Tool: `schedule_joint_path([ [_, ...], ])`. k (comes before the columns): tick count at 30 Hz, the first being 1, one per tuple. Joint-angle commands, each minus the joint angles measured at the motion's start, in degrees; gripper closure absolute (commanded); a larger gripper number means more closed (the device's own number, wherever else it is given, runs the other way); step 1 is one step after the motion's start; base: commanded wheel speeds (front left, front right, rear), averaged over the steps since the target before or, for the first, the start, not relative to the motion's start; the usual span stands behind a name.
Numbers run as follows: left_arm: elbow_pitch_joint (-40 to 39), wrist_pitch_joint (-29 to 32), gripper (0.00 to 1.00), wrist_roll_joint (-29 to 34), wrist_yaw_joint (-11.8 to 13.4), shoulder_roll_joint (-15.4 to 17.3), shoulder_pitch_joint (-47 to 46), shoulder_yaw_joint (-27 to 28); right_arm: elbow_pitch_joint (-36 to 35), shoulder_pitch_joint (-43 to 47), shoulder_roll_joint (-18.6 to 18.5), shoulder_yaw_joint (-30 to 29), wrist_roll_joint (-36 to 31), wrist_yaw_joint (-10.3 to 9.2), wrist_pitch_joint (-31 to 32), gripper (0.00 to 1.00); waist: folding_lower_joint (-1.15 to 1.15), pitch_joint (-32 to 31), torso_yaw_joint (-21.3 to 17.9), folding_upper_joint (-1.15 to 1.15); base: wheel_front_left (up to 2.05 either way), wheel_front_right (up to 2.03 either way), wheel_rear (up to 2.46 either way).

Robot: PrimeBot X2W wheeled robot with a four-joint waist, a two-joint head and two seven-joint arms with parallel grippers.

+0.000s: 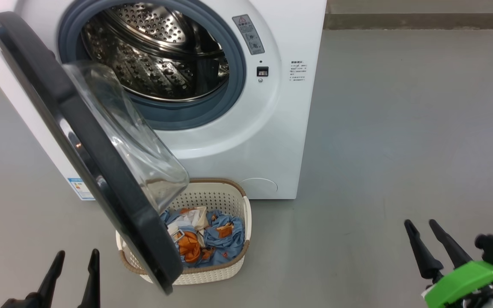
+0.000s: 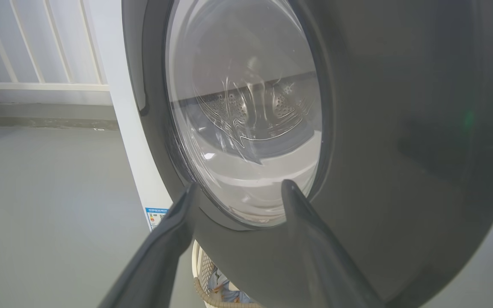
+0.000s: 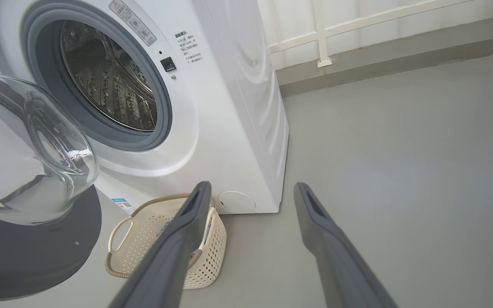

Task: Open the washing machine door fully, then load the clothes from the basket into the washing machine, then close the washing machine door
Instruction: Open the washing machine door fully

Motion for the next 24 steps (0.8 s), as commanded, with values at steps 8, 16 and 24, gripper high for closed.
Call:
schedule_joint_path([
  [8, -2.03, -0.37, 0.0, 0.81, -0.08, 0.53, -0.66, 2.65, -5.44, 7.08, 5.83, -12.68, -15.83, 0.09, -0.69, 0.0, 0.0, -0.34, 0.2, 0.0, 0.0, 0.0, 0.0],
  [16, -1.67, -0.37, 0.0, 0.83, -0.08, 0.27, -0.78, 2.44, -3.8, 9.73, 7.48, -13.77, -20.45, 0.09, -0.69, 0.0, 0.0, -0.15, 0.22, 0.0, 0.0, 0.0, 0.0],
  [24, -1.13, -0.37, 0.0, 0.7, -0.08, -0.13, -1.3, 2.32, -2.36, 11.22, 8.67, -14.6, -21.61, 0.09, -0.7, 0.0, 0.0, 0.11, 0.38, 0.0, 0.0, 0.0, 0.0],
])
